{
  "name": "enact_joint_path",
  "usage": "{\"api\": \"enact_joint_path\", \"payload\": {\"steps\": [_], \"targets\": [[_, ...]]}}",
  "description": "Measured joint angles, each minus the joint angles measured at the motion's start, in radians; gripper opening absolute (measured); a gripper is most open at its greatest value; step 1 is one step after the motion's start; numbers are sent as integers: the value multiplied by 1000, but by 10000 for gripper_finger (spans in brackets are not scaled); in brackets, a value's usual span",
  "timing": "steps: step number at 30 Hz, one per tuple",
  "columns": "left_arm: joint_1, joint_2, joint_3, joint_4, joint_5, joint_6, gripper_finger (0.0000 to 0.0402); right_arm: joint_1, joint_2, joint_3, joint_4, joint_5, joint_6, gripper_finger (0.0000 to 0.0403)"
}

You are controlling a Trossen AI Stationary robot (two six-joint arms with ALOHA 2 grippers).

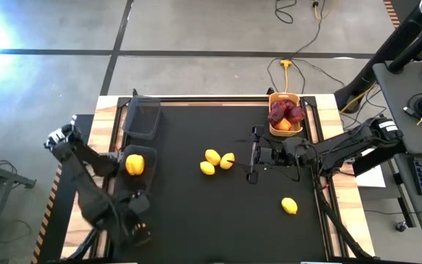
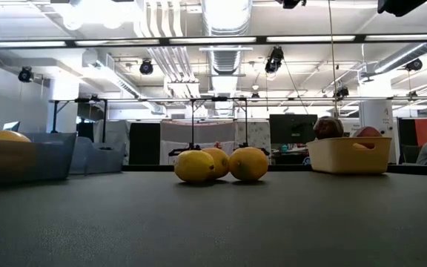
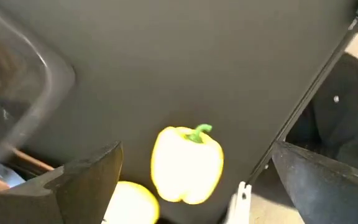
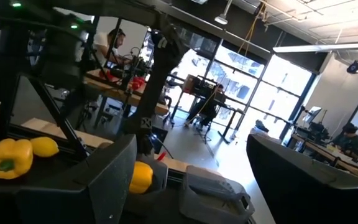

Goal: Sort produce into baskets
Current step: Put the bell pepper into the bottom black bin

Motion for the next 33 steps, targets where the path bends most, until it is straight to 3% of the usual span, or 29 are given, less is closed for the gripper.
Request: {"api": "enact_joint_path", "payload": {"steps": [4, 12, 20, 24, 33], "targets": [[-52, 113, 54, -1, -6, -94, 396, 0, 0, 2, 1, 0, 22, 295], [-83, 323, 175, -5, 38, -81, 396, 0, 0, 5, 10, -2, 20, 301], [-129, 325, 146, -92, 120, -94, 392, 0, 0, 5, 18, -2, 9, 293], [-136, 307, 94, -61, 169, -82, 392, 0, 0, 5, 19, -2, 8, 293], [-132, 306, -21, 41, 173, -11, 392, 0, 0, 5, 13, -2, 16, 290]]}}
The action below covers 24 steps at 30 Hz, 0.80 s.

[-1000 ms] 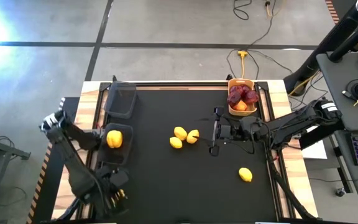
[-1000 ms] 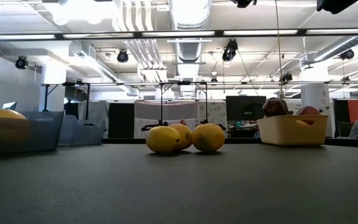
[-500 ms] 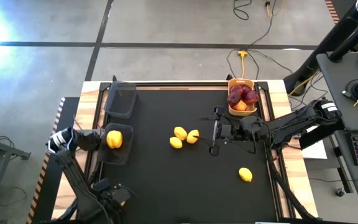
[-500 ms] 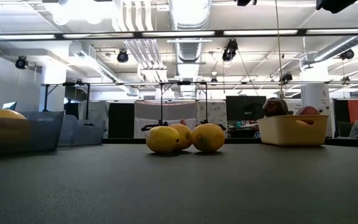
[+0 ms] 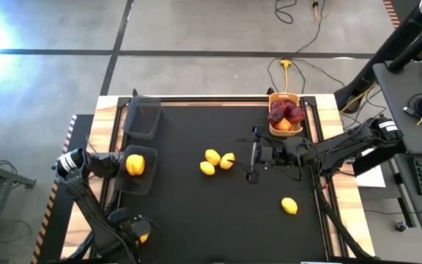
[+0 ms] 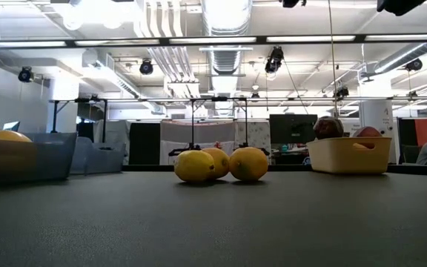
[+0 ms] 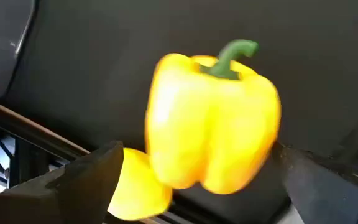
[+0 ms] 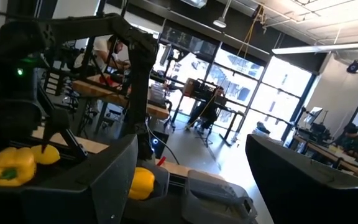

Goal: Sort produce into baskets
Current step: Put the bell pepper into the bottom black bin

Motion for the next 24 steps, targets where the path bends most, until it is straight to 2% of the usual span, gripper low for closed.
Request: {"api": "enact_joint_path", "payload": {"steps": [10, 16, 19, 24], "targets": [[6, 2, -135, 142, -6, -22, 392, 0, 0, 0, -10, 0, 12, 292], [15, 2, -178, 187, -82, -37, 387, 0, 0, 0, -10, 0, 12, 286], [31, 3, -189, 198, -127, -53, 362, 0, 0, 0, -9, 0, 12, 286], [68, -10, -174, 163, -161, -18, 298, 0, 0, 0, -10, 0, 22, 286]]}}
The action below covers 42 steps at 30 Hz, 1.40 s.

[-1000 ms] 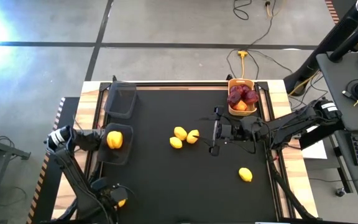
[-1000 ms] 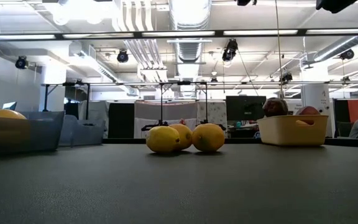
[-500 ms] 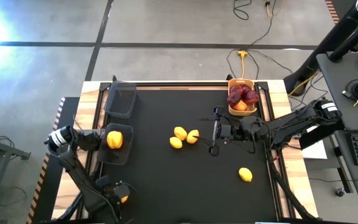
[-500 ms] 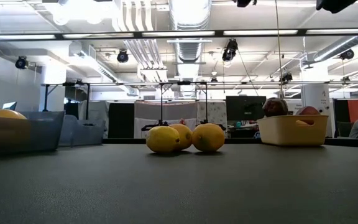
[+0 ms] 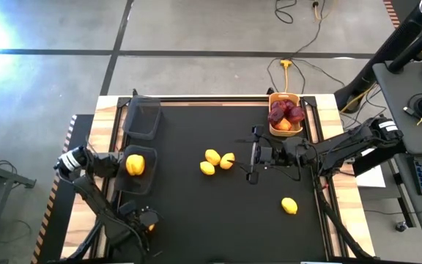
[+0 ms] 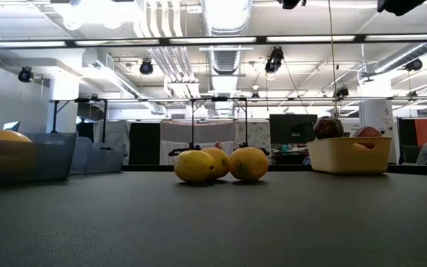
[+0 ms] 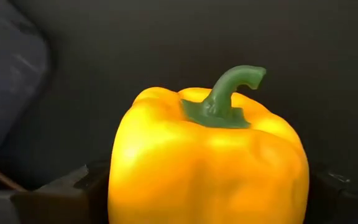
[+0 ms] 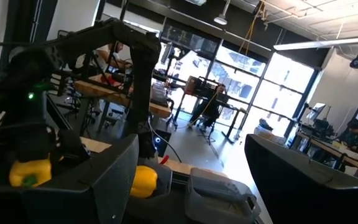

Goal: Sort produce into baskets
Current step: Put the bell pepper into the bottom black bin

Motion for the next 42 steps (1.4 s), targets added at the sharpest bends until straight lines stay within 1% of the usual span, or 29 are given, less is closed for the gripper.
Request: {"api": "enact_joint_path", "payload": {"steps": [2, 4, 6, 9, 10, 11, 12, 14, 17, 19, 23, 27, 30, 37, 39, 42], "targets": [[21, -19, 27, -65, -10, 31, 298, 0, 0, 0, -5, 0, 0, 286], [41, -46, 59, -170, -42, 55, 298, 0, 0, 0, -6, 0, -1, 286], [60, -79, 102, -301, -96, 64, 298, 0, 0, 0, -5, 0, -2, 286], [90, -135, 161, -525, -203, 50, 298, 0, 0, 0, -6, 0, -3, 286], [104, -157, 168, -549, -239, 37, 298, 0, 0, 0, -6, 0, -3, 286], [119, -194, 161, -526, -275, 44, 298, 0, 0, 0, -6, 0, -2, 286], [134, -234, 135, -491, -312, 46, 298, 0, 0, 0, -6, 0, -2, 286], [177, -299, 84, -493, -359, 2, 298, 0, 0, 0, -10, 0, -3, 286], [245, -367, -16, -532, -346, -39, 298, -2, 0, 0, -14, 0, -3, 286], [292, -413, -95, -530, -327, -51, 298, -4, 0, 0, -16, 0, -2, 286], [383, -480, -243, -482, -235, -91, 298, -5, 0, 0, -21, 1, -2, 286], [446, -507, -343, -443, -178, -135, 298, -11, 0, 0, -21, 0, -2, 286], [465, -500, -359, -408, -171, -165, 301, -13, 0, 0, -22, 1, -2, 286], [467, -430, -348, -408, -172, -177, 350, -13, 0, 0, -28, 1, 7, 286], [467, -413, -348, -409, -171, -174, 353, -13, 0, 0, -28, 1, 8, 286], [467, -386, -348, -410, -165, -153, 345, -13, 0, 0, -28, 1, 13, 286]]}}
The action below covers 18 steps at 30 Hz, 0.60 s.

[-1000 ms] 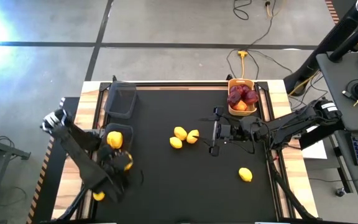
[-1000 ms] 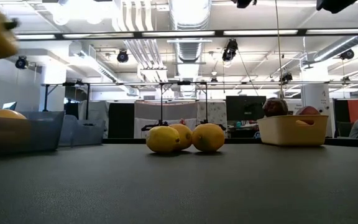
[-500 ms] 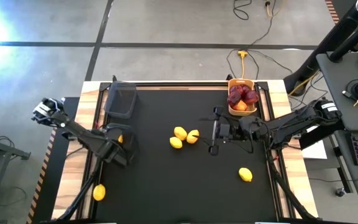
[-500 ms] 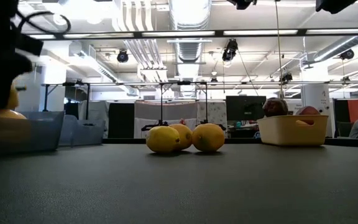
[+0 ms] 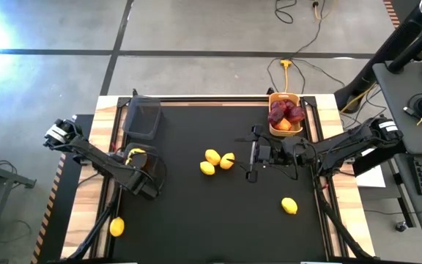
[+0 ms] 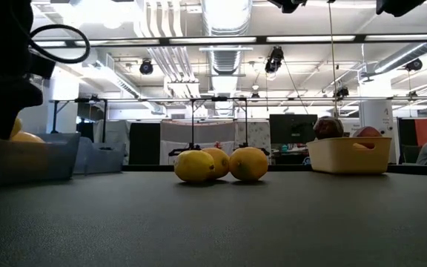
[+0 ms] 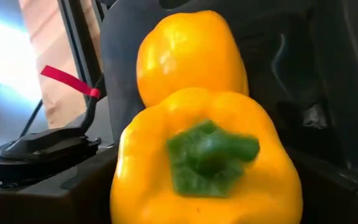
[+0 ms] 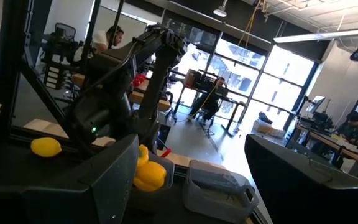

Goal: Sort produce into baskets
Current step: Put the bell pepper into the bottom black bin

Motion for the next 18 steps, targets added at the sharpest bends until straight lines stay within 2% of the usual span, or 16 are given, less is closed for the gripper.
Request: {"api": "enact_joint_path", "payload": {"steps": [6, 9, 18], "targets": [[0, 43, 0, -22, 22, 26, 306, 0, 0, 0, 0, 0, 14, 286], [0, 58, 0, -22, 43, 41, 300, 0, 0, 0, 0, 0, 19, 286], [-2, 75, 17, -19, 62, 66, 356, 0, 0, 0, -13, 0, 46, 286]]}}
